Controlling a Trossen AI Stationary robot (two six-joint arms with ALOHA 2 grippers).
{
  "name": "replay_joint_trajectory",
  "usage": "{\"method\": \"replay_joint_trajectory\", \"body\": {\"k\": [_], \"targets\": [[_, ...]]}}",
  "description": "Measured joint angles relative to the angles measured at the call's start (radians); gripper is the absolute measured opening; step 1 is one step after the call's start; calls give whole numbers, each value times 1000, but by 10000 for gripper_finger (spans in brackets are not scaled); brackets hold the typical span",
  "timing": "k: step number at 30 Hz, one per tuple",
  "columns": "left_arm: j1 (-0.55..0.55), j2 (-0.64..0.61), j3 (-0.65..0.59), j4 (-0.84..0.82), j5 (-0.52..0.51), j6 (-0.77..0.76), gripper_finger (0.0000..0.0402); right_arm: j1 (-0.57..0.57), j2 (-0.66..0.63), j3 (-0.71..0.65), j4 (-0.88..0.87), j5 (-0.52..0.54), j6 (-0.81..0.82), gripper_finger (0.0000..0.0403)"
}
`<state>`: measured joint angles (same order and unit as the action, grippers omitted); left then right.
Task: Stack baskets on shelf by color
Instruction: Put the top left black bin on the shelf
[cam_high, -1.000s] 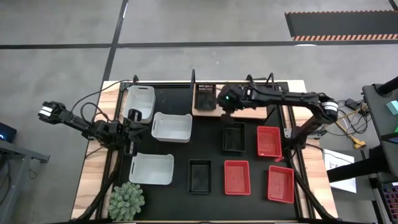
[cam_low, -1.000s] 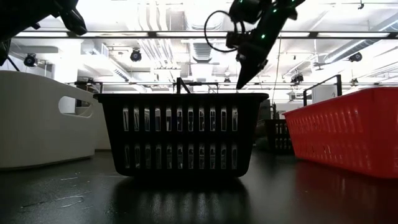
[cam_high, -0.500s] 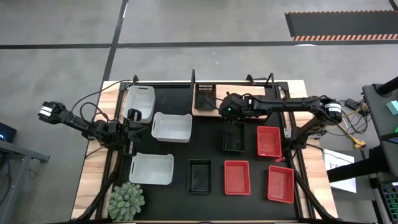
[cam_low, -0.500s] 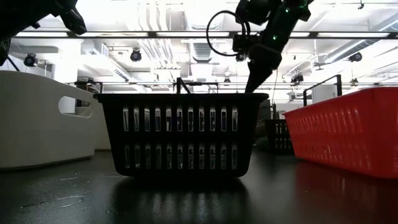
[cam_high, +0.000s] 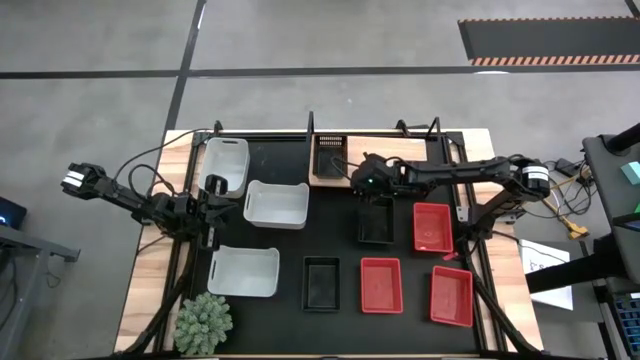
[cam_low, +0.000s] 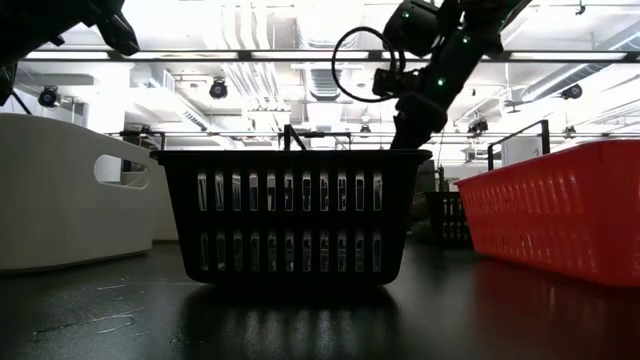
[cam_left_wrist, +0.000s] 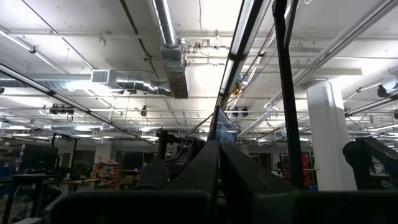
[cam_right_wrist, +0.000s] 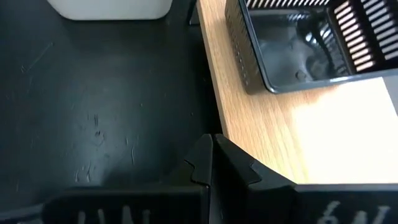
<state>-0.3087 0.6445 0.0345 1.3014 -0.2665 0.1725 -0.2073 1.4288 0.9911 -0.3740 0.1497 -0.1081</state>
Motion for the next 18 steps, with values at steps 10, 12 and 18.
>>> {"method": "replay_joint_trajectory", "body": {"k": [10,12,18], "targets": [[0,0,0,0,0,0,0,-2,1,-61,182,0,-29,9],[0,0,0,0,0,0,0,-2,1,-62,207,1,-45,9],[0,0,0,0,0,0,0,-2,1,-49,244,8,68,9]]}}
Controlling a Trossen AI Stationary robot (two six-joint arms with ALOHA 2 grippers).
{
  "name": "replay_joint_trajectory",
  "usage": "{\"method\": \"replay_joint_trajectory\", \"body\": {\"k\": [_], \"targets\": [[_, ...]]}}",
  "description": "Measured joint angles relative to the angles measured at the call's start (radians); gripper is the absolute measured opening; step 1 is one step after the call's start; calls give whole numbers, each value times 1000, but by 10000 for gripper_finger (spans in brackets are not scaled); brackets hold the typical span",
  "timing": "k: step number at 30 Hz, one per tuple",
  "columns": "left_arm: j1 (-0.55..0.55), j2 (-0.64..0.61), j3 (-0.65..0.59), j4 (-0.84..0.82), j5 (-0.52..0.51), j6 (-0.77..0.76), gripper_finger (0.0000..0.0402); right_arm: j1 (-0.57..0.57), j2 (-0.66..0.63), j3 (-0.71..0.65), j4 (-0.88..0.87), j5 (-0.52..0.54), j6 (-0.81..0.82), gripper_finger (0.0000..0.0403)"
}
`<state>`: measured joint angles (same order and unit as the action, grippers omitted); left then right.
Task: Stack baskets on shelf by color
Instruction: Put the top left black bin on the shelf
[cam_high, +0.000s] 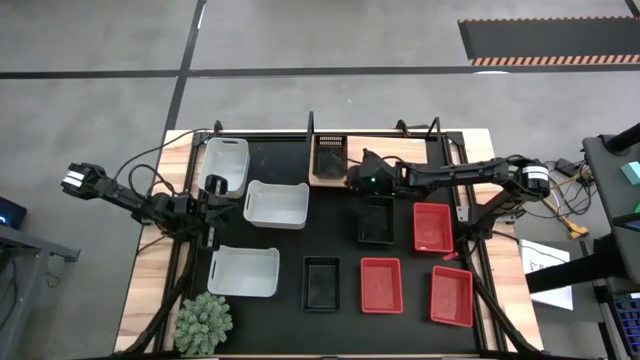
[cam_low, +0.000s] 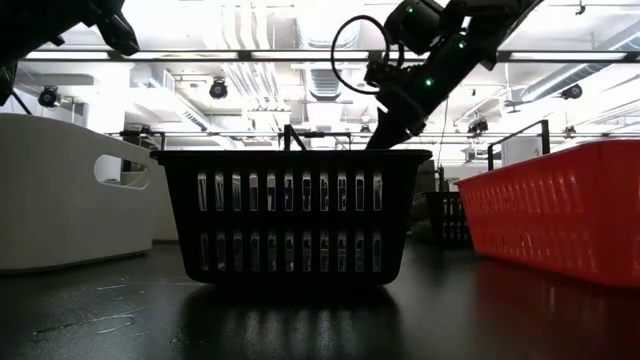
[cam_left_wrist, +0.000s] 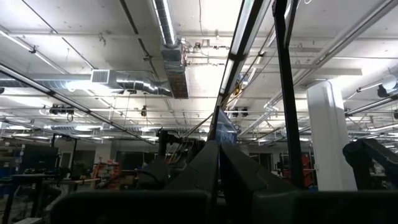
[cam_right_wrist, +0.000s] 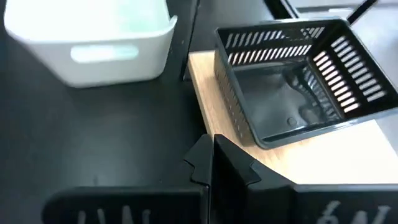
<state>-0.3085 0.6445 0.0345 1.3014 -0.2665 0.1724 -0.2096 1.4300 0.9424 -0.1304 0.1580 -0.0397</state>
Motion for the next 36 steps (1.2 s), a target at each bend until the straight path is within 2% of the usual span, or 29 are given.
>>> {"method": "replay_joint_trajectory", "body": {"k": [9,22,36], "targets": [[0,0,0,0,0,0,0,0,19,0,15,-13,36,9],[0,0,0,0,0,0,0,0,94,-1,115,-173,15,9],[0,0,0,1,0,0,0,-12,163,0,294,-176,-48,9]]}}
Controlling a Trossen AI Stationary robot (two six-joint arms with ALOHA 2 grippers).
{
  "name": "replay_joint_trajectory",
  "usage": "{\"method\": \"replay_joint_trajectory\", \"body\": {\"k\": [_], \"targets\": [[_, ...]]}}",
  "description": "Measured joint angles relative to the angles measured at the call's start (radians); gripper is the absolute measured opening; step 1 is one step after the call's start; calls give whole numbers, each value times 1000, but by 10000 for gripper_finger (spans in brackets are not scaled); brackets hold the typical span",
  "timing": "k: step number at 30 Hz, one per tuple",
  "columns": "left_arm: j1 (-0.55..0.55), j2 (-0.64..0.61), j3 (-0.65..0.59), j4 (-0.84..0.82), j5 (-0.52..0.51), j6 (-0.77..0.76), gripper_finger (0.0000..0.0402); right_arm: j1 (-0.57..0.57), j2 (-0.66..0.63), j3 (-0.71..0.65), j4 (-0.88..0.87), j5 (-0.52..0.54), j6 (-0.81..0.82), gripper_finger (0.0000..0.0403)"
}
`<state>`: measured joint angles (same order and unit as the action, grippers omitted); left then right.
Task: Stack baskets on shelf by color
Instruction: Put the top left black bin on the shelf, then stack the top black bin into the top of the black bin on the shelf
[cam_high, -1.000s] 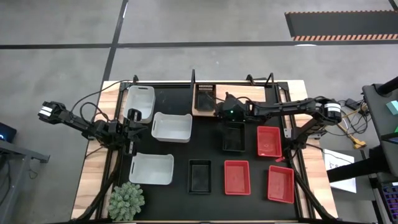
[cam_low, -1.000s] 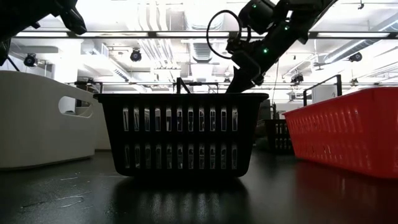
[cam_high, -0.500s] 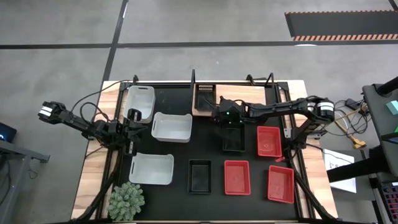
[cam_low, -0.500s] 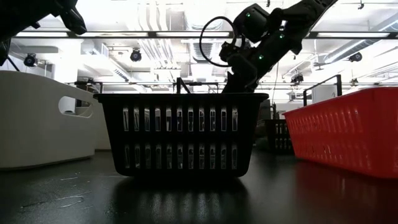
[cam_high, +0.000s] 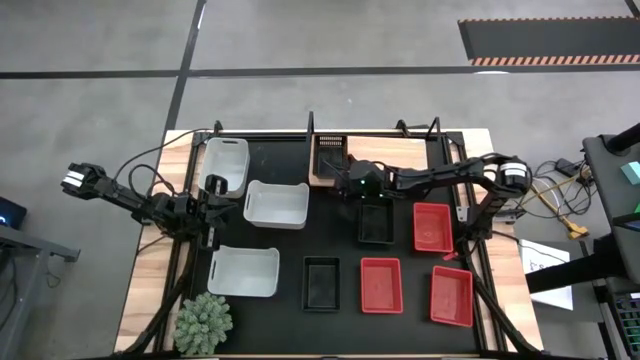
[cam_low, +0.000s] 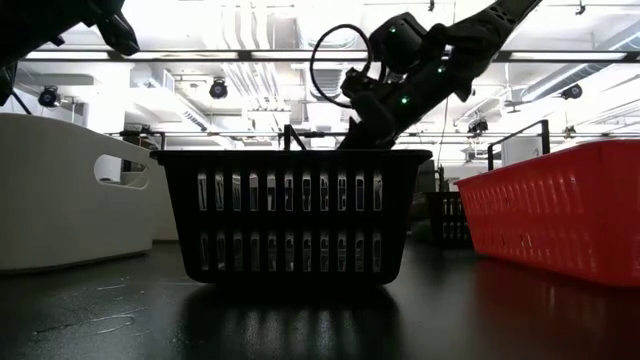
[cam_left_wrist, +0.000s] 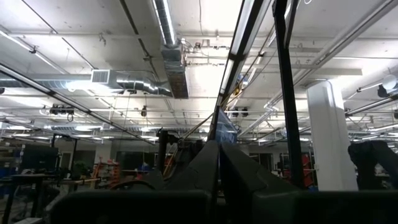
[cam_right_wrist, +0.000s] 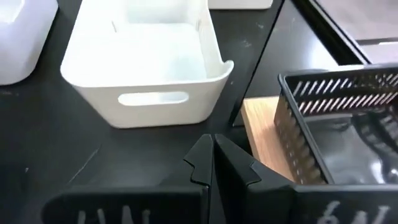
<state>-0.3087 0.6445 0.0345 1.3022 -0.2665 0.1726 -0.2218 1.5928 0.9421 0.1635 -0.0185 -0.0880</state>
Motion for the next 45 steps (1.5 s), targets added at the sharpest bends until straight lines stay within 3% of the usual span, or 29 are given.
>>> {"method": "replay_joint_trajectory", "body": {"k": [14,29,36,45], "targets": [[0,-5,0,0,0,0,0,-45,145,155,-94,81,-54,9],[0,-5,0,0,0,0,0,-45,145,212,-106,135,-64,9],[0,-5,0,-1,0,-1,0,-32,95,212,-174,127,-62,9],[0,-5,0,-1,0,-1,0,77,-34,212,-364,119,-28,9]]}}
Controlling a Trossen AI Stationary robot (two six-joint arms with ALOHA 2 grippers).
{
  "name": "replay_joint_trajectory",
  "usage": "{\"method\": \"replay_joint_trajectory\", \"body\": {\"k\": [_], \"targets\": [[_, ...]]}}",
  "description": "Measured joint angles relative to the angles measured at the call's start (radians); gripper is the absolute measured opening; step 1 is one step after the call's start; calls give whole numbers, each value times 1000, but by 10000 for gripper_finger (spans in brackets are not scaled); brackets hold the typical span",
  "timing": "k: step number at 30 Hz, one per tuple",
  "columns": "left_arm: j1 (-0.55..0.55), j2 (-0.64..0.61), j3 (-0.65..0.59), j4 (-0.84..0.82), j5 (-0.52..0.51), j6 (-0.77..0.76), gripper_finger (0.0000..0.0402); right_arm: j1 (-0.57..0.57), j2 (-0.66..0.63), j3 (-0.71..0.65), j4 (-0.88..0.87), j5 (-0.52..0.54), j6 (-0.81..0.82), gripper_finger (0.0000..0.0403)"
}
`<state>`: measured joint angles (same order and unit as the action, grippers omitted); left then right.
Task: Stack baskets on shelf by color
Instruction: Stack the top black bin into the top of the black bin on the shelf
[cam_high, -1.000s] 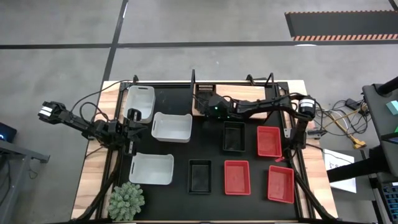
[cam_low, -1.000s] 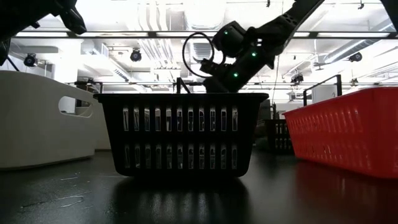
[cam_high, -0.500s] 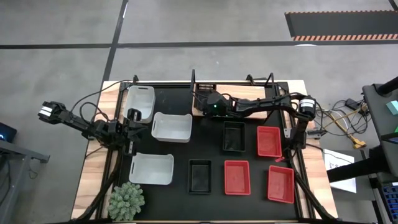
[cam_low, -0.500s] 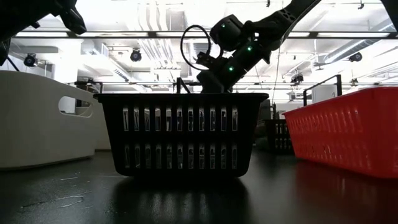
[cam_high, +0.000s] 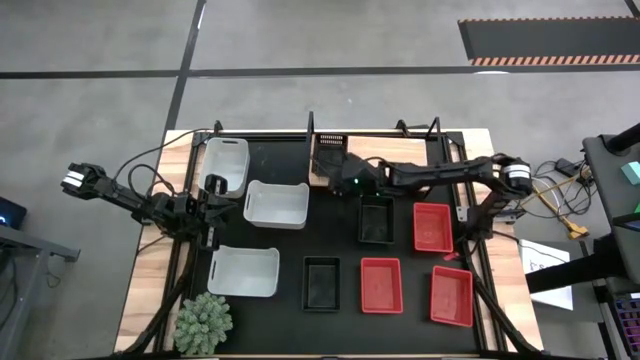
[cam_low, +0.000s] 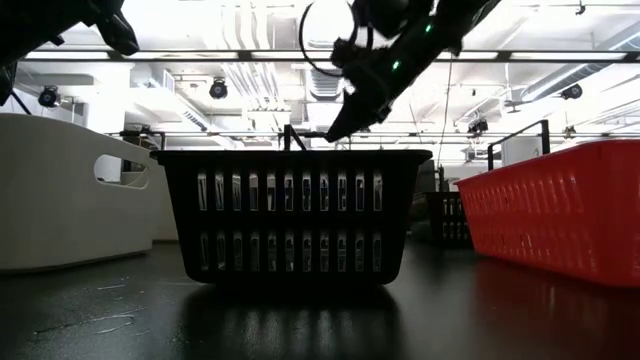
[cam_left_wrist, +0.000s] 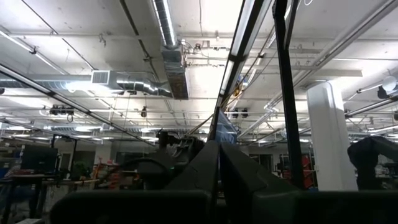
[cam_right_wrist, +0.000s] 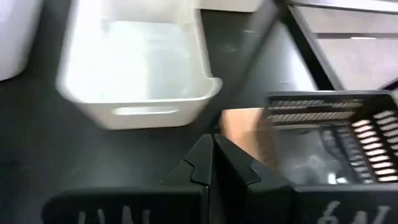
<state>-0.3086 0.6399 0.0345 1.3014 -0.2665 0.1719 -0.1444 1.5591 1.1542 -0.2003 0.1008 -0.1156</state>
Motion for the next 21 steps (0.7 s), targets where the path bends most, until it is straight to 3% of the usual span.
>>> {"method": "replay_joint_trajectory", "body": {"k": [16,21], "targets": [[0,-1,0,0,0,0,0,227,-47,-1,-165,-4,81,9],[0,-1,0,0,0,0,0,267,-47,0,-301,-47,178,35]]}}
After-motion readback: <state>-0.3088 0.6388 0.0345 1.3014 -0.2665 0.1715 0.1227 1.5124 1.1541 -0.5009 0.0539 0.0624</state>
